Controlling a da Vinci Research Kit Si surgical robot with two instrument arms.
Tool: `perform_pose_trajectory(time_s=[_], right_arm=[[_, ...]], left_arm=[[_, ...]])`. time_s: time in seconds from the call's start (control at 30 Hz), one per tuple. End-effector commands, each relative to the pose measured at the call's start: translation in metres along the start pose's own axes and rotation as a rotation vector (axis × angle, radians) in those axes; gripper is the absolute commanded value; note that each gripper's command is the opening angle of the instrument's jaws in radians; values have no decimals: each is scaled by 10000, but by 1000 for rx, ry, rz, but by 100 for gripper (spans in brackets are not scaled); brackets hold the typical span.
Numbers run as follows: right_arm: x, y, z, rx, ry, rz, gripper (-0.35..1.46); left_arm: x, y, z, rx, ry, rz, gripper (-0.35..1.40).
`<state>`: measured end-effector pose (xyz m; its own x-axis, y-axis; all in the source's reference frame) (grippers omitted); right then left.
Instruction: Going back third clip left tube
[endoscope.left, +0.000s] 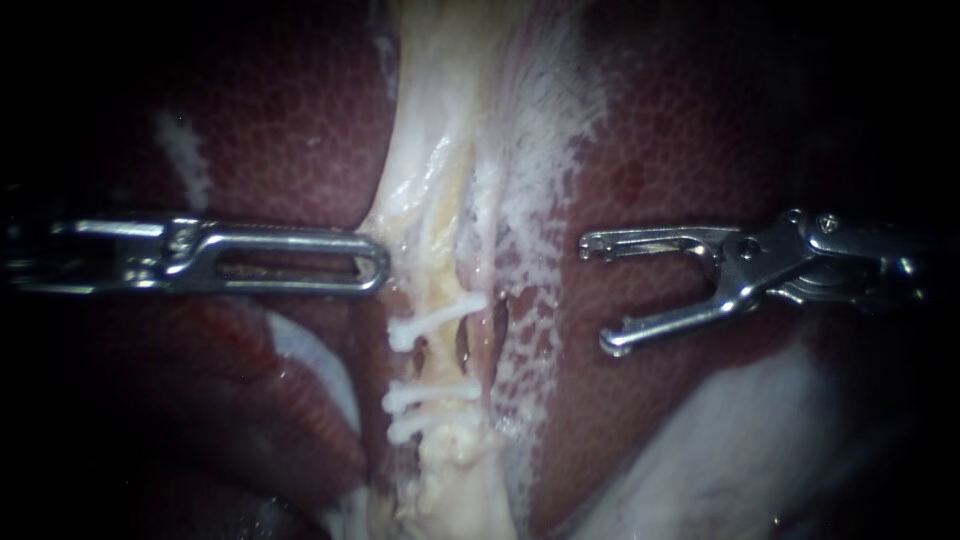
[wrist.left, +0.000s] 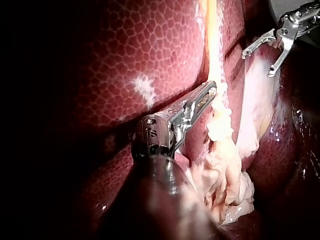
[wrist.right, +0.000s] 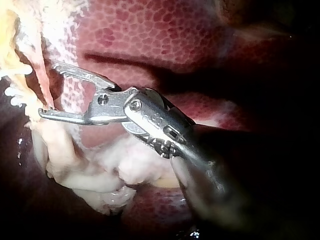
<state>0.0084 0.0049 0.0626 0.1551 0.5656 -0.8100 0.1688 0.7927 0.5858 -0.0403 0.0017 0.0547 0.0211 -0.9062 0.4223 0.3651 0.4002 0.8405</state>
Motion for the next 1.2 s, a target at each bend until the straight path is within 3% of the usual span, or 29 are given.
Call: perform_pose_trajectory(time_s=[0.03,0.33,1.2], right_arm=[[0,0,0,0,0,0,60],[3,-2,1,0,1,1,60],[4,-3,0,0,1,1,60]], left_arm=[[0,1,1,1,1,-1,-35],[0,0,14,-5,-3,-1,-35],[2,-2,21,0,5,0,-35]])
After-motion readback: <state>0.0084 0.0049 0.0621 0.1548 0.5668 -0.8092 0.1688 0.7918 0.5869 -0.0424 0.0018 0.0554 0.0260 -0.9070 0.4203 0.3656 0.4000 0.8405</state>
